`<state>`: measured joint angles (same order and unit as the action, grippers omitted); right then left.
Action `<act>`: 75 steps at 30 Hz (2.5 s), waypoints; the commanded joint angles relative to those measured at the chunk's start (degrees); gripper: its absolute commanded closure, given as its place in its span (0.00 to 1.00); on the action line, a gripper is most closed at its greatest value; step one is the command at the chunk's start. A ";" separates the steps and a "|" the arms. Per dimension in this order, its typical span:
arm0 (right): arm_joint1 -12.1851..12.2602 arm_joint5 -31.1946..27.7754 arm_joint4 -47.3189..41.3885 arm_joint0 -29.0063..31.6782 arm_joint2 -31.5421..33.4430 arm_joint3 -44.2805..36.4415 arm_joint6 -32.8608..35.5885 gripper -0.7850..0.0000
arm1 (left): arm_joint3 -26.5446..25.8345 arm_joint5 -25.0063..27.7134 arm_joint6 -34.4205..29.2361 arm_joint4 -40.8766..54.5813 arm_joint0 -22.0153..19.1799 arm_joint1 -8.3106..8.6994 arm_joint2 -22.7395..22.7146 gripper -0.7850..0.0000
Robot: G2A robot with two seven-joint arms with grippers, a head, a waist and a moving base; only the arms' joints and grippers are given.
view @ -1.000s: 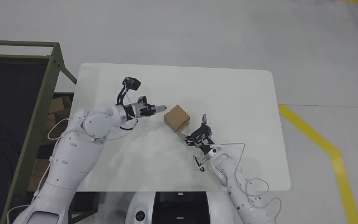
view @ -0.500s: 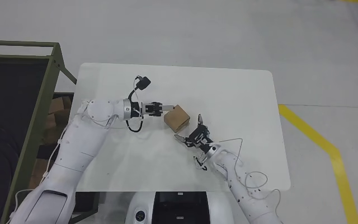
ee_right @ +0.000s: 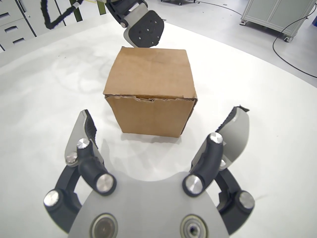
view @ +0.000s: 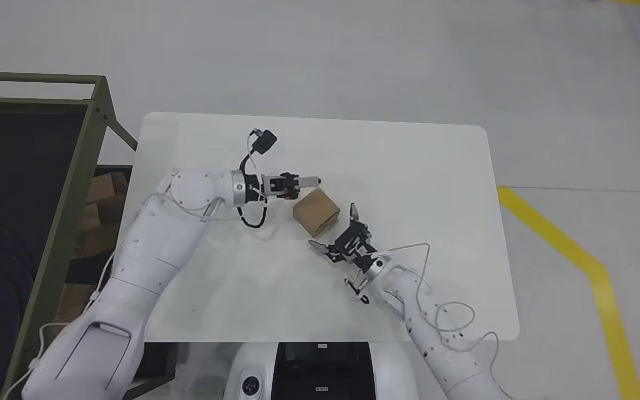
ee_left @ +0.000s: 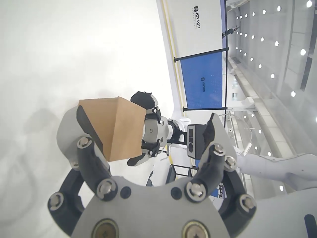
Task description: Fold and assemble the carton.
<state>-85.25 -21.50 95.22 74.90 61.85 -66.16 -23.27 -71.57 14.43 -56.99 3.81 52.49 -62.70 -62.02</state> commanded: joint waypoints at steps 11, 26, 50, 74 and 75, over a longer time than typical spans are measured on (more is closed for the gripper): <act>-0.11 2.62 -1.24 -0.96 -2.02 0.49 1.43 0.00 | 4.22 0.47 0.85 0.63 -3.78 -1.63 4.33 0.00; -0.48 5.75 -2.57 -2.37 -4.44 0.99 3.97 0.00 | 4.47 2.05 -1.11 0.16 -3.99 -1.67 4.75 0.00; -1.21 7.84 -5.36 -5.30 -7.63 4.49 2.49 0.00 | 4.24 1.58 -1.79 -0.15 -4.18 -1.90 5.49 0.00; -0.35 7.43 -6.58 -4.42 -6.69 3.76 1.69 0.16 | 3.92 1.65 -1.46 0.18 -3.69 -1.65 4.39 0.00; -0.32 7.49 -6.55 -4.43 -6.70 3.72 1.63 0.17 | 3.90 1.63 -1.48 0.18 -3.68 -1.64 4.37 0.00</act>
<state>-85.59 -14.07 88.66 70.48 55.15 -62.41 -21.59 -67.64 16.08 -58.45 3.99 48.80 -64.34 -57.63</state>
